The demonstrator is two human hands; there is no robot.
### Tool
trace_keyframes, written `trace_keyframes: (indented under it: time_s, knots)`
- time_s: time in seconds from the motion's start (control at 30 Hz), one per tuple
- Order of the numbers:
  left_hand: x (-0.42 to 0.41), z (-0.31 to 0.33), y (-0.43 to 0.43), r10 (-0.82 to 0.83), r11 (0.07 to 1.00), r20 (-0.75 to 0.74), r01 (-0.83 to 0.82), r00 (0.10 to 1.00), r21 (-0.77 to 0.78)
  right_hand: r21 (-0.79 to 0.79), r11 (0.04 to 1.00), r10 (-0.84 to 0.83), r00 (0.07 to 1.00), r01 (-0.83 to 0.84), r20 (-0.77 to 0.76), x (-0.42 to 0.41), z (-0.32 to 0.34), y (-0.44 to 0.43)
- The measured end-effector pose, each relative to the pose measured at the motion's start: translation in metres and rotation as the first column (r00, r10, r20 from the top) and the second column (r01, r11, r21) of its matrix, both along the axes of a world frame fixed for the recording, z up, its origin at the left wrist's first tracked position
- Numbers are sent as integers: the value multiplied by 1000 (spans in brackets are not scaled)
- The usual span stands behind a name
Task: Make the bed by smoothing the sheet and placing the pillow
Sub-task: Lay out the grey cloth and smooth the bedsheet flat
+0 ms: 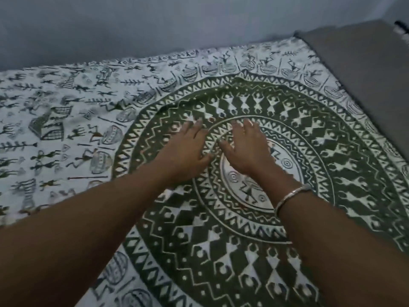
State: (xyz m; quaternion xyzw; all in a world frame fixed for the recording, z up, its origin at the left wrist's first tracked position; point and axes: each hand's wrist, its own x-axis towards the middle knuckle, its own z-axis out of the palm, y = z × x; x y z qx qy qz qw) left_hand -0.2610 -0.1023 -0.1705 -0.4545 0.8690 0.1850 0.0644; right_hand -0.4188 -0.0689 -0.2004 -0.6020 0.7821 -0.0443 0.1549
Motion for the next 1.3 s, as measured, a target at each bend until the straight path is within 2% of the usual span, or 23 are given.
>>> trace_keyframes:
  time_s: [0.1,0.23,0.33,0.47,0.53,0.73,0.8,0.9,0.93,1.0,1.07,1.13,1.23,1.3]
  knots:
    - [-75,-27,8,-34,999,4,34,999,15,11,1000,2,1000,-2,-23,-78,-18,4]
    - [-192,-56,15,-18,997,-89,25,996,76,56,998,32,999,-30,-34,-192,-27,28]
    - [-270,-66,12,-124,991,-49,127,991,46,57,998,31,995,-26,-91,-271,-36,37]
    - [-325,-71,-4,-114,993,-68,115,991,15,-11,998,-66,996,65,-68,-324,-47,26]
    - [-339,-77,-21,-136,991,-43,135,990,-8,27,994,-107,990,110,-86,-338,-55,12]
    - [-345,-100,-61,-244,966,65,248,968,-66,110,971,-198,970,215,-143,-338,-76,-45]
    - [-330,-110,-76,-193,974,90,202,977,-104,132,981,-116,979,139,-170,-317,-80,-64]
    - [-301,-113,-101,4,991,101,10,995,-136,122,988,120,976,-99,-181,-291,-83,-86]
    - [-295,-111,-107,13,989,101,1,995,-145,112,984,160,968,-140,-193,-289,-83,-92]
    - [-288,-105,-113,-109,978,105,125,988,-168,91,994,73,969,-52,-238,-292,-83,-100]
    - [-275,-107,-117,-202,964,110,217,973,-151,94,982,-140,965,164,-223,-292,-85,-103]
    - [-247,-114,-129,-112,984,103,125,988,-130,113,960,-229,951,256,-210,-275,-87,-109]
    - [-209,-117,-154,43,987,128,-22,991,-162,86,988,-108,976,126,-190,-233,-89,-124]
    - [-202,-112,-161,5,981,131,20,991,-192,76,994,93,978,-80,-187,-208,-88,-135]
